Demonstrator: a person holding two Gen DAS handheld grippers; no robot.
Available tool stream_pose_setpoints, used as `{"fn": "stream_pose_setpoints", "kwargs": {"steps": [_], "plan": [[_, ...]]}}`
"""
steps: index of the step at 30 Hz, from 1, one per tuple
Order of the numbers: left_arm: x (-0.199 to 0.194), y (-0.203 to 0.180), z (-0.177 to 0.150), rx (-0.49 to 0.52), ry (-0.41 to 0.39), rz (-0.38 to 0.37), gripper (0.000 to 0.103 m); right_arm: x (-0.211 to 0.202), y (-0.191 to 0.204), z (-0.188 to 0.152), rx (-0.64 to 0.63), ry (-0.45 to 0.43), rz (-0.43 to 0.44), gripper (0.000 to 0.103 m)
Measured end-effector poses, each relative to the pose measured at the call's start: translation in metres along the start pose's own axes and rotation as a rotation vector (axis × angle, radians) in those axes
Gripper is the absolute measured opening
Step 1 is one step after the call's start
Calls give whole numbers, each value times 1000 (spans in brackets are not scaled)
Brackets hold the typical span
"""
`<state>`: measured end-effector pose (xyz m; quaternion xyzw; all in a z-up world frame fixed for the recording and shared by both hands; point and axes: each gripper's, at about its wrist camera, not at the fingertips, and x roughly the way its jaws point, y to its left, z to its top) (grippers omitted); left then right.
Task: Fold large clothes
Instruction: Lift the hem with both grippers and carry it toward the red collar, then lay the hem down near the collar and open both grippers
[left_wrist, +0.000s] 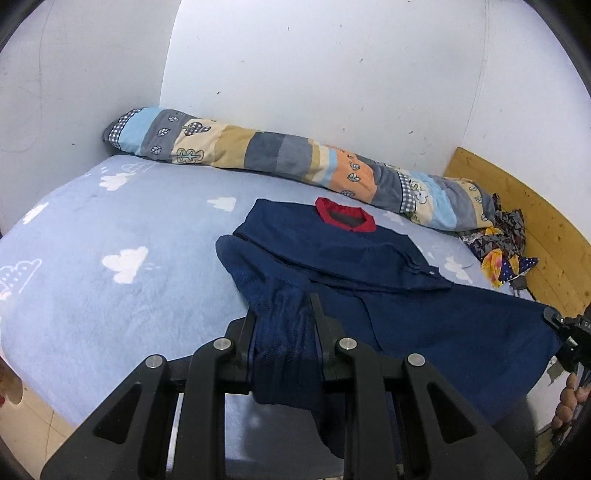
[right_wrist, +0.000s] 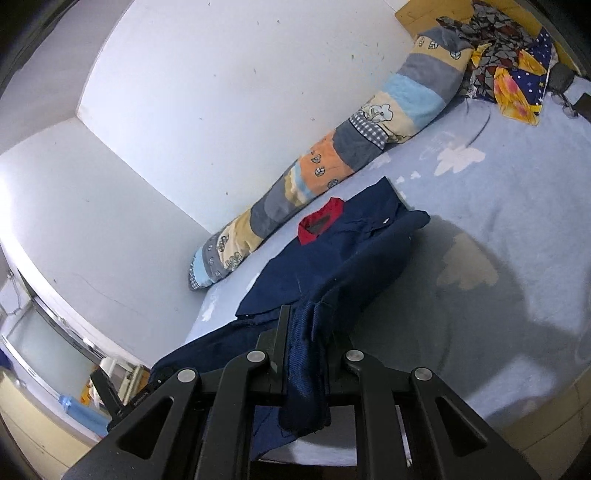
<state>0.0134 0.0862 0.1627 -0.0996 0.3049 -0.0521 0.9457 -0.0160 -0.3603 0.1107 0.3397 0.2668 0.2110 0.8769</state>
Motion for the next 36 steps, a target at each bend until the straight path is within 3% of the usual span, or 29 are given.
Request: {"fn": "stream_pose_setpoints", "kwargs": {"steps": [13, 20, 28, 36], "plan": [[11, 10, 50, -53, -48, -21, 19, 5, 18, 50, 72, -42, 98, 12], [27, 6, 89, -29, -75, -5, 20, 20, 38, 90, 24, -54, 99, 12], [63, 8, 131, -22, -89, 9, 20, 52, 49, 133, -11, -63, 86, 12], [123, 8, 166, -35, -36, 18, 20, 105, 38, 180, 11, -51, 56, 12]]}}
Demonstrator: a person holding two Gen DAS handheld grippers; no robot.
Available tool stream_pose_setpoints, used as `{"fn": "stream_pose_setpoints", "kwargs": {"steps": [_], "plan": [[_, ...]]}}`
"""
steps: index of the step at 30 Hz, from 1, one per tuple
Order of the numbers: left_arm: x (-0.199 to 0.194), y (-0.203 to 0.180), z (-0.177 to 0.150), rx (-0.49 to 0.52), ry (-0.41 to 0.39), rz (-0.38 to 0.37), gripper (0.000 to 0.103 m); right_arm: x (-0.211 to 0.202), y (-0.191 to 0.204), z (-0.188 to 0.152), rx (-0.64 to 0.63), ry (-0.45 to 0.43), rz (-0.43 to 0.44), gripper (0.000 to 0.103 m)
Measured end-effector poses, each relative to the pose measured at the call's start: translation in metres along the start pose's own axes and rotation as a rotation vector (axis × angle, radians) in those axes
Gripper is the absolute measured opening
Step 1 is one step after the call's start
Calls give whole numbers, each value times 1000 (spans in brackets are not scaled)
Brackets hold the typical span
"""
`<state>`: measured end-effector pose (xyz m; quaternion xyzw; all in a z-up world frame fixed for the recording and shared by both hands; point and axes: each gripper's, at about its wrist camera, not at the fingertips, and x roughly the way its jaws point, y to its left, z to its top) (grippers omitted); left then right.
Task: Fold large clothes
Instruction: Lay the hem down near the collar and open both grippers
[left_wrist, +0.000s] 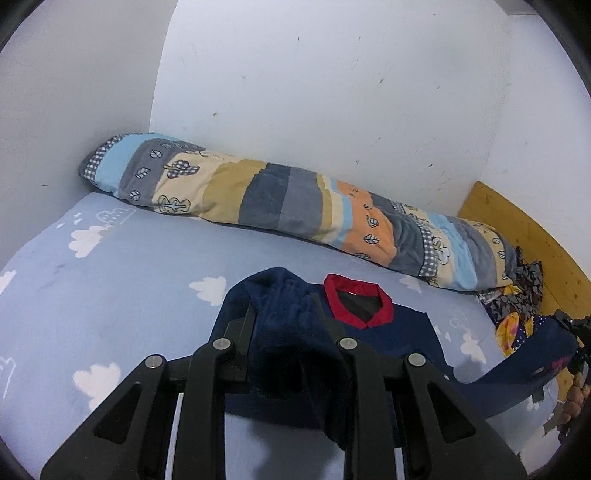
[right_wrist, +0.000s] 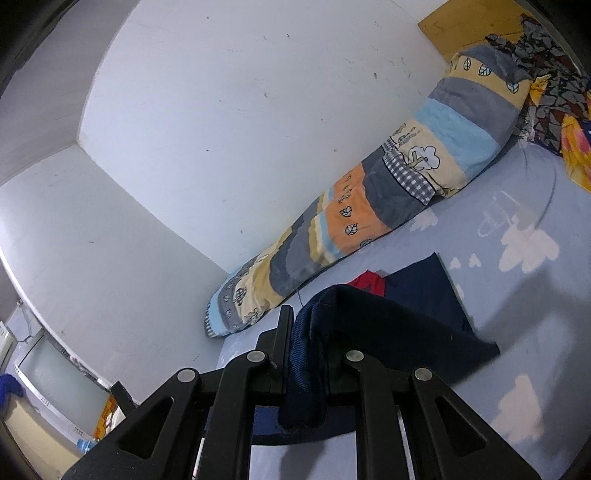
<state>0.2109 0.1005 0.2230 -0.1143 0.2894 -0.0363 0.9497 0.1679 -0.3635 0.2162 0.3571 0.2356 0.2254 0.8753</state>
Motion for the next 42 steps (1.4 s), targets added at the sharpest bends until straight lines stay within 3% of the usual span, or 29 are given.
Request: {"fn": "stream_pose_setpoints", "kwargs": {"steps": [5, 12, 18, 23, 24, 25, 27, 31, 33, 35, 39, 42], "plan": [[61, -4, 18, -8, 65, 9, 20, 52, -18, 31, 33, 23, -37, 12], [167, 9, 33, -44, 233, 2, 20, 147, -56, 65, 73, 87, -114, 13], [256, 19, 19, -68, 391, 41, 21, 221, -102, 75, 134, 152, -187, 13], [300, 22, 5, -60, 484, 89, 26, 269, -137, 73, 172, 186, -279, 13], [305, 23, 4, -56, 489, 101, 33, 277, -144, 72, 177, 191, -298, 14], [309, 26, 3, -63, 494, 103, 50, 284, -153, 71, 184, 197, -322, 14], [315, 32, 5, -105, 494, 76, 72, 295, -173, 67, 231, 210, -353, 21], [306, 55, 18, -252, 424, -10, 77, 300, -195, 65, 350, 236, -336, 43], [296, 74, 25, -362, 397, -61, 79, 290, -198, 72, 399, 199, -265, 55], [288, 85, 32, -391, 364, -52, 79, 280, -201, 79, 459, 181, -201, 61], [268, 82, 29, -302, 322, -34, 79, 265, -185, 91, 428, 165, -148, 61], [264, 61, 14, -182, 327, -82, 79, 259, -169, 92, 361, 176, -131, 61]]}}
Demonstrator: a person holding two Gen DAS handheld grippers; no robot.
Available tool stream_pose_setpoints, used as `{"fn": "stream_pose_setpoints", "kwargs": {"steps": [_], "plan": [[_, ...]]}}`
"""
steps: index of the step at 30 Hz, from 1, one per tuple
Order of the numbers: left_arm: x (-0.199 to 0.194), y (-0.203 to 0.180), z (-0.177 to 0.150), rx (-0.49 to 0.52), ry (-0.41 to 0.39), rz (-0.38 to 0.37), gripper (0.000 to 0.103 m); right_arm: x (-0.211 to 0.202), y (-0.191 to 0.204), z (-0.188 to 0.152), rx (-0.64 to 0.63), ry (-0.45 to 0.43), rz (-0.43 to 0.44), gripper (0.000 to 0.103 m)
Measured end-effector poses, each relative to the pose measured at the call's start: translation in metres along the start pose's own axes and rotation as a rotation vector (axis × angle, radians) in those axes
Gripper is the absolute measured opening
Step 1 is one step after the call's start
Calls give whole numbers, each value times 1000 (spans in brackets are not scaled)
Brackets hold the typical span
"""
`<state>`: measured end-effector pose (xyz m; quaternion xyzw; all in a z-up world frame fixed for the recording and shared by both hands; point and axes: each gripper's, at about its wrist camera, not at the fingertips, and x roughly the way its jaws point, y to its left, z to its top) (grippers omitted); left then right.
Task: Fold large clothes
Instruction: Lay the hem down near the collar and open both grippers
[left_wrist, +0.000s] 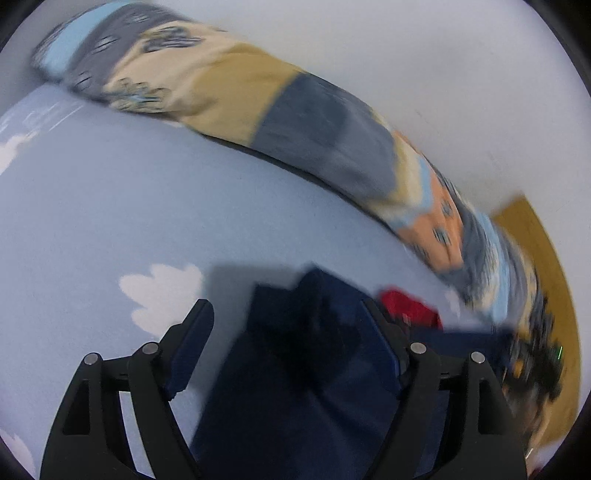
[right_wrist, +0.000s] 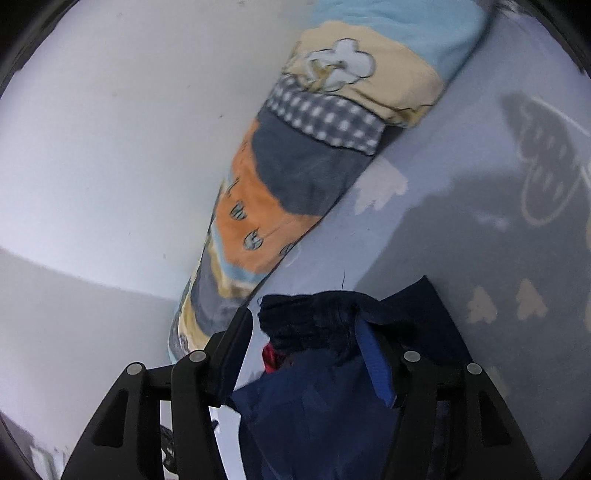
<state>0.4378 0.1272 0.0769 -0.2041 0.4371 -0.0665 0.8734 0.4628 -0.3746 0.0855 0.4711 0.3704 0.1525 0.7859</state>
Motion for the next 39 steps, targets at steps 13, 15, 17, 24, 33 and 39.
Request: {"fn": "stream_pose_setpoints", "kwargs": {"steps": [13, 15, 17, 24, 33, 39], "plan": [[24, 38, -31, 39, -87, 431, 81, -6, -46, -2, 71, -9, -15, 65], [11, 20, -26, 83, -169, 392, 81, 5, -29, -11, -62, 27, -46, 65], [15, -3, -21, 150, -169, 292, 81, 18, -15, -21, -159, 49, -72, 64], [88, -34, -18, 287, -23, 210, 82, 99, 6, -42, -394, 171, -269, 9], [67, 11, -13, 132, -31, 215, 84, 59, -28, -17, -393, 15, -518, 2], [-3, -5, -63, 245, -68, 53, 84, -2, 21, -105, -641, 99, -307, 9]]}}
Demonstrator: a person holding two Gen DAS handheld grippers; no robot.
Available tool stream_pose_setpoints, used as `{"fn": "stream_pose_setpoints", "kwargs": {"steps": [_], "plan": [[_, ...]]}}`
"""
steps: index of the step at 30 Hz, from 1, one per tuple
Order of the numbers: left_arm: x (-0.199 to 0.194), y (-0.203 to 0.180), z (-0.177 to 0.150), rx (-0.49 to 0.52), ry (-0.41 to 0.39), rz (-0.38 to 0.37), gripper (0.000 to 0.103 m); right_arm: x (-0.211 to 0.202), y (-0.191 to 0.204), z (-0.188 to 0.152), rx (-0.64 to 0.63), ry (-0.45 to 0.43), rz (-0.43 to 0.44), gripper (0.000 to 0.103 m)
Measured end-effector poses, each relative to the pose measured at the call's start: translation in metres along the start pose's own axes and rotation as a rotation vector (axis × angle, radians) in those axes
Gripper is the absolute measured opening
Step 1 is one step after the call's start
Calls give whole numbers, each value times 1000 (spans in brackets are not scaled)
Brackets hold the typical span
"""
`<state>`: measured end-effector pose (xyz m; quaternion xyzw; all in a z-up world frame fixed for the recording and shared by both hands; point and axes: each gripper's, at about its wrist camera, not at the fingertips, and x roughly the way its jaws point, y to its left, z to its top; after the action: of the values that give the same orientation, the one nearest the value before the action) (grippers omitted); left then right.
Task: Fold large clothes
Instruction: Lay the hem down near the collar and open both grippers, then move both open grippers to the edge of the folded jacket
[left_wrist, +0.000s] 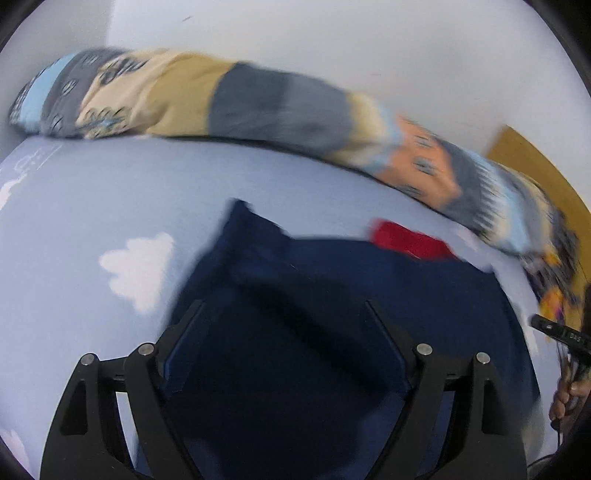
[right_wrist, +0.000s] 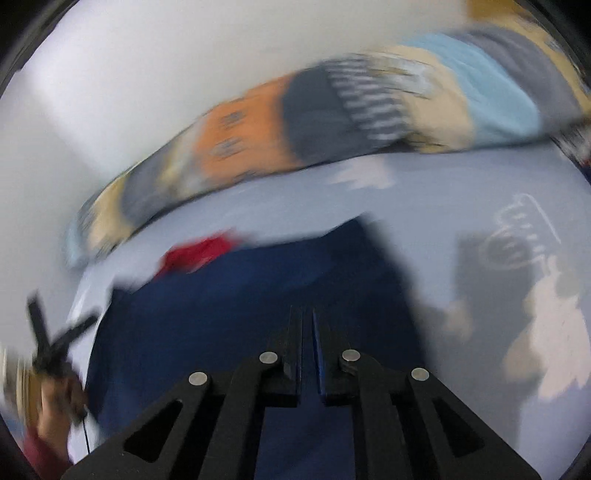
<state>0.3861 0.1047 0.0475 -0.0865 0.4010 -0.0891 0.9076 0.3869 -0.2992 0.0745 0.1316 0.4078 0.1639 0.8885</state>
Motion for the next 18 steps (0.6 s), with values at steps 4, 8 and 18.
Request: {"fn": "stream_pose_setpoints", "kwargs": {"steps": [4, 8, 18], "plan": [[-7, -15, -38, 131, -4, 62, 84, -5, 61, -71, -163, 102, 126, 7], [-1, 25, -73, 94, 62, 215, 85, 2, 46, -120, -124, 165, 103, 0], [-52, 72, -105, -100, 34, 251, 91, -78, -103, -149, 181, 81, -315, 0]]}}
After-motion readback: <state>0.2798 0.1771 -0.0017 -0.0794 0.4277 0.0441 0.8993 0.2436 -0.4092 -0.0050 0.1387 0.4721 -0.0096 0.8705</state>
